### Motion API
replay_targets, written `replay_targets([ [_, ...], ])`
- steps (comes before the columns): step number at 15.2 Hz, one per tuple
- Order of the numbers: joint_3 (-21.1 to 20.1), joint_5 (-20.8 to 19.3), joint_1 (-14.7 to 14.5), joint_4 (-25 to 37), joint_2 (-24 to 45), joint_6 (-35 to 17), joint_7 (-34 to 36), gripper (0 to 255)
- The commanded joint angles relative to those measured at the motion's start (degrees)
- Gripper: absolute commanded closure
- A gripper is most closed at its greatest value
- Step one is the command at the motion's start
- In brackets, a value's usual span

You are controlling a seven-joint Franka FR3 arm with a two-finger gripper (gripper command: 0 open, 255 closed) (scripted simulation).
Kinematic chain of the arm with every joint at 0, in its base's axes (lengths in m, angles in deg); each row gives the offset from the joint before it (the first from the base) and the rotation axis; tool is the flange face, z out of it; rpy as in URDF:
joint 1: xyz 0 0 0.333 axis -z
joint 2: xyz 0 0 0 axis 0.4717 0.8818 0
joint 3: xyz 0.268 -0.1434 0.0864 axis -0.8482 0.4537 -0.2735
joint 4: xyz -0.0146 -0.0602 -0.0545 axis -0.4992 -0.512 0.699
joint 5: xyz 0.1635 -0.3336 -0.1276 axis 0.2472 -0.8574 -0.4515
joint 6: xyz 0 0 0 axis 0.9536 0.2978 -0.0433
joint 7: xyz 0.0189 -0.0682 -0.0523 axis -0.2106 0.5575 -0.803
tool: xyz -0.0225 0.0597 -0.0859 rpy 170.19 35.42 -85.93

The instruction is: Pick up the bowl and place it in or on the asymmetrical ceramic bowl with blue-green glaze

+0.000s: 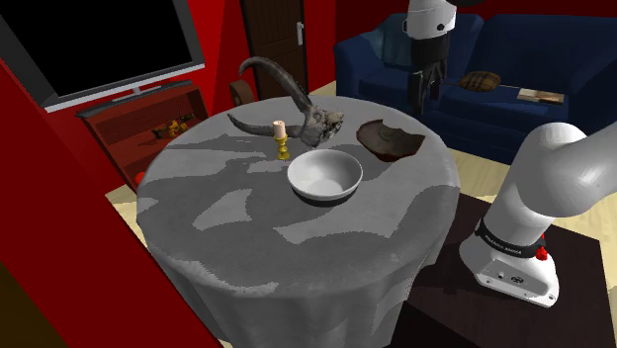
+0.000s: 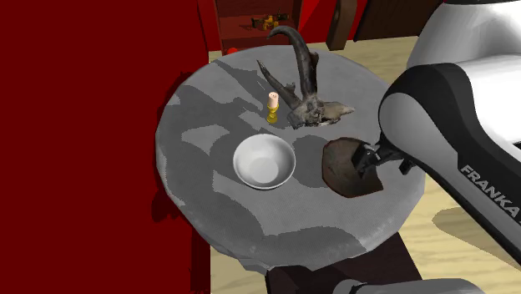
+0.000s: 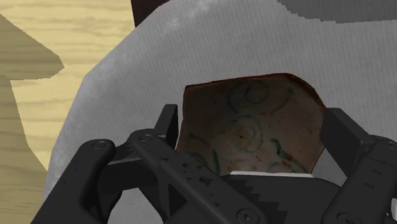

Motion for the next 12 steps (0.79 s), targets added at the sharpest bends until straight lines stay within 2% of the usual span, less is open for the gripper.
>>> replay_targets([
  [1, 0.0, 0.0, 0.0, 0.0, 0.0, 0.0, 0.0, 0],
  [12, -5.6, 6.8, -6.2, 1.8, 12.9, -18.3, 2.9, 0],
])
